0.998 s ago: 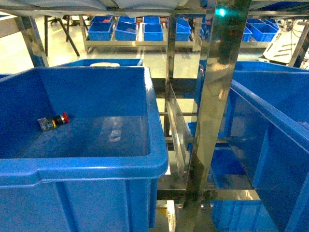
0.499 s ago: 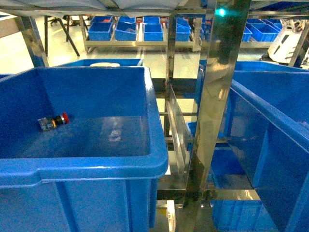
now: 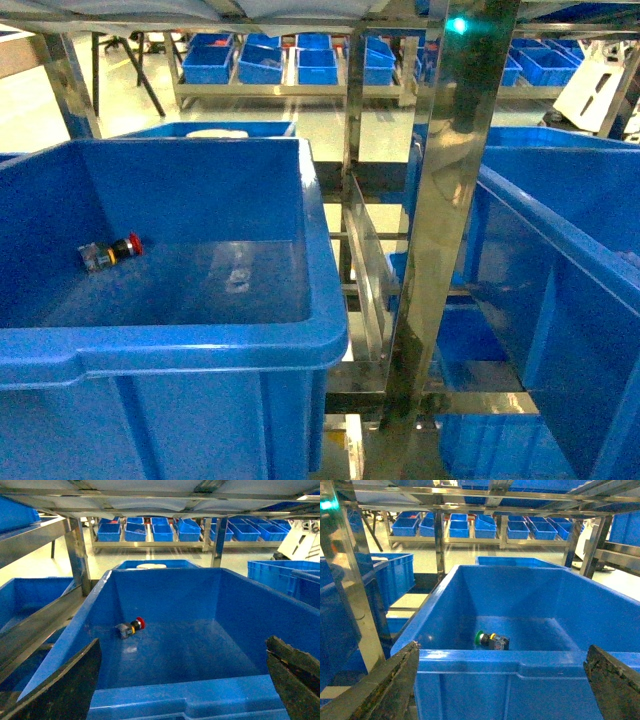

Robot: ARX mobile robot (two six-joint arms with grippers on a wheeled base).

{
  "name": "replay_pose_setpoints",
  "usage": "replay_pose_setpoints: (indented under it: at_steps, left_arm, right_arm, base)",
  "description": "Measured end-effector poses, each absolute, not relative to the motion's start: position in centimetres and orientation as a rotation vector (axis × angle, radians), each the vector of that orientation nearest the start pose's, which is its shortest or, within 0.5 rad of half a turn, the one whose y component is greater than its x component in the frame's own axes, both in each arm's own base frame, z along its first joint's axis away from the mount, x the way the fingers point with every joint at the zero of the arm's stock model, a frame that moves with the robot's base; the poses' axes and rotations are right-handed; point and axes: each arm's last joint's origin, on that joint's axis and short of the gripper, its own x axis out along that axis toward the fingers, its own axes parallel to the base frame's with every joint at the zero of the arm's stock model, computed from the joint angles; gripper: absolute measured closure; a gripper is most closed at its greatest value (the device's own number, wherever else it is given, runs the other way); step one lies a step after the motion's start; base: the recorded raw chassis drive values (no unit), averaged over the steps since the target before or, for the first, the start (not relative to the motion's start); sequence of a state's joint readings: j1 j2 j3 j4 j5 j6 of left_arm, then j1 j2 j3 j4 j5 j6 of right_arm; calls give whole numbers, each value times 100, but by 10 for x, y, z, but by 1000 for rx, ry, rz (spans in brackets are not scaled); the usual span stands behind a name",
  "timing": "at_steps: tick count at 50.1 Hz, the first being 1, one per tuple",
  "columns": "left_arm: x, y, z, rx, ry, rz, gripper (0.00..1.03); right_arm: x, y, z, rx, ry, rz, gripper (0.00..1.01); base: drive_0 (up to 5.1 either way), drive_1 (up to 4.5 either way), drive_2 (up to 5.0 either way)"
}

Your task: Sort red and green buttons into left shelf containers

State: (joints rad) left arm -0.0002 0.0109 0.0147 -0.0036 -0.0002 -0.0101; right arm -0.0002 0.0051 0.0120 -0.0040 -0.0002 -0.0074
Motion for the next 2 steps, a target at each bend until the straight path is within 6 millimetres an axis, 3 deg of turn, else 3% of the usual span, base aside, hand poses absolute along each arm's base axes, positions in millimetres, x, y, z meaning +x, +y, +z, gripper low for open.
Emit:
replay_pose_setpoints:
  at_steps: [2]
  left_arm:
    - [97,0,167,-10,0,0,5]
  right_arm:
    - [97,0,167,-7,-3,0,3]
  base:
    - [0,0,0]
